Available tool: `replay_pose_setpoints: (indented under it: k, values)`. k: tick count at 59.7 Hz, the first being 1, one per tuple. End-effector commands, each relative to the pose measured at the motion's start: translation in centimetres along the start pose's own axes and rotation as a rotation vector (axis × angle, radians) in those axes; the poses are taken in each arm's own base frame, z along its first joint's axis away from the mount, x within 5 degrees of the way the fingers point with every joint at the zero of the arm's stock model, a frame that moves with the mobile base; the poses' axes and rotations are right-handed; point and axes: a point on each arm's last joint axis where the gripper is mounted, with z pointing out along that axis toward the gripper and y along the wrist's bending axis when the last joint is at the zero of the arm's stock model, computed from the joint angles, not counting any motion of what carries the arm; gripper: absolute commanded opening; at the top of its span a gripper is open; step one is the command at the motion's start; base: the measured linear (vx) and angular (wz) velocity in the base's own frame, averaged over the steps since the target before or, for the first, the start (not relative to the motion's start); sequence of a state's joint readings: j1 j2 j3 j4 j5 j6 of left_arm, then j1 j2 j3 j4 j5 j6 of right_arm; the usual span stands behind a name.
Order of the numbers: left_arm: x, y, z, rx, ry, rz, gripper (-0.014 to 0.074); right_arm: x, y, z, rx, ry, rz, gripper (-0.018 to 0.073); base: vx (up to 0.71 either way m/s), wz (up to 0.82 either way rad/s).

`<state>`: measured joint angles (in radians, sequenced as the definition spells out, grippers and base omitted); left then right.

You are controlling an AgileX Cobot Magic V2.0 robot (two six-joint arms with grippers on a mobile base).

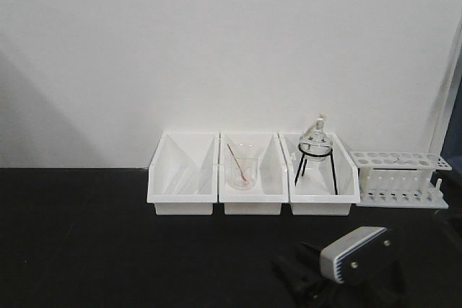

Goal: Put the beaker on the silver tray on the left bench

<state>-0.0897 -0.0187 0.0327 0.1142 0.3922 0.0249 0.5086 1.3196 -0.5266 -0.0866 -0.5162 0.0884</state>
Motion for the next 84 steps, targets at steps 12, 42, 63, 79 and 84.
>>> replay_pose_setpoints:
  k: [12, 42, 63, 79, 84]
  values:
    - [-0.2, -0.1, 0.2, 0.006, -0.071, -0.001, 0.0001, -4.1, -0.1, -8.6, 0.054, 0.106, 0.04, -0.0015, 0.0, 0.0]
    - [-0.2, -0.1, 0.2, 0.006, -0.071, -0.001, 0.0001, -5.3, 0.0, -13.5, 0.069, 0.053, 0.019, -0.0014, 0.0, 0.0]
    - [-0.2, -0.1, 0.2, 0.006, -0.071, -0.001, 0.0001, -3.5, -0.9, -15.4, 0.141, -0.06, 0.077, -0.0011, 0.0, 0.0]
    - [-0.2, -0.1, 0.2, 0.006, -0.071, -0.001, 0.0001, 4.6, -3.2, -19.2, 0.518, -0.195, 0.22, -0.0011, 0.0, 0.0]
    - [-0.2, -0.1, 0.2, 0.006, -0.071, -0.001, 0.0001, 7.3, -3.0, -19.6, 0.565, -0.199, 0.205, -0.0011, 0.0, 0.0]
